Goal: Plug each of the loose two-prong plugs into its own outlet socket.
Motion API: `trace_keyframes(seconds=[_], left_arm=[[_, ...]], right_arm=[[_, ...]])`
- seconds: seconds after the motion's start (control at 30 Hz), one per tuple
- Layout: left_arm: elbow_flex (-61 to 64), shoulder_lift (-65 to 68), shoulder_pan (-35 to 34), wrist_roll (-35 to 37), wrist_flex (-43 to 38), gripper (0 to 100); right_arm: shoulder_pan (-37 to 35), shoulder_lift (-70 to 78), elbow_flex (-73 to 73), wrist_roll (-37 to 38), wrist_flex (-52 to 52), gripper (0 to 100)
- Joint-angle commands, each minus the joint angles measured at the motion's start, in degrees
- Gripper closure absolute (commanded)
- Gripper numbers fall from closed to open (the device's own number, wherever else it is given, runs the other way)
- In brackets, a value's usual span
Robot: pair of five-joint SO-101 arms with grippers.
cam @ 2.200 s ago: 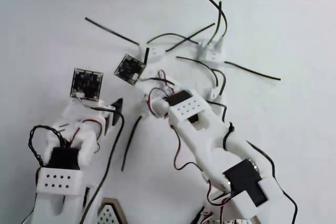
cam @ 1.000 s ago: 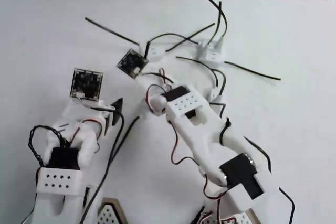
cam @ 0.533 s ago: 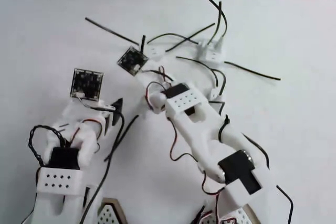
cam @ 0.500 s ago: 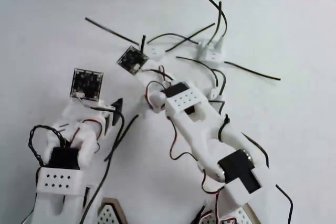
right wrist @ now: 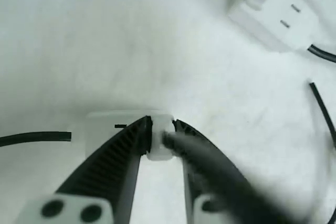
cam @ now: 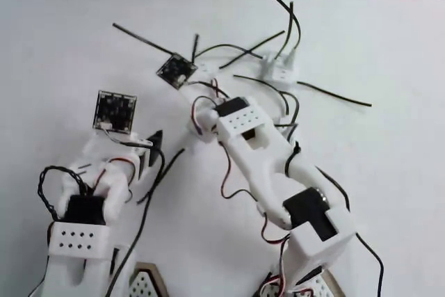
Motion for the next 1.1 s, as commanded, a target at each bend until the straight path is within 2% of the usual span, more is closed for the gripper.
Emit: trace_keyframes(seconds=[0.0,0.3,0.6,0.73,0.9,0.97,1.07], left_arm=[[-0.35,-1.19,-0.22,0.09,-1.32,75],[-0.35,-1.19,-0.22,0.09,-1.32,75],[-0.35,-1.19,-0.22,0.09,-1.32,75],[-0.35,-1.19,-0.22,0.09,-1.32,75],[-0.35,-1.19,-0.22,0.09,-1.32,75],[-0.35,-1.19,-0.22,0.09,-1.32,75],[-0.35,-1.19,-0.22,0.09,-1.32,75]], right_arm=[[0.57,-1.8,0.0,-2.81,4.26,98.1],[0.66,-7.87,0.44,-13.01,5.23,98.1],[1.1,-1.98,0.0,-13.45,1.63,98.1],[6.11,-3.03,-1.67,-9.85,-0.66,98.1],[16.04,-3.56,-2.73,-9.58,-10.59,98.1],[18.68,-3.74,-2.73,-9.85,-13.41,98.1],[19.47,-3.82,-2.81,-14.51,-14.11,95.0]])
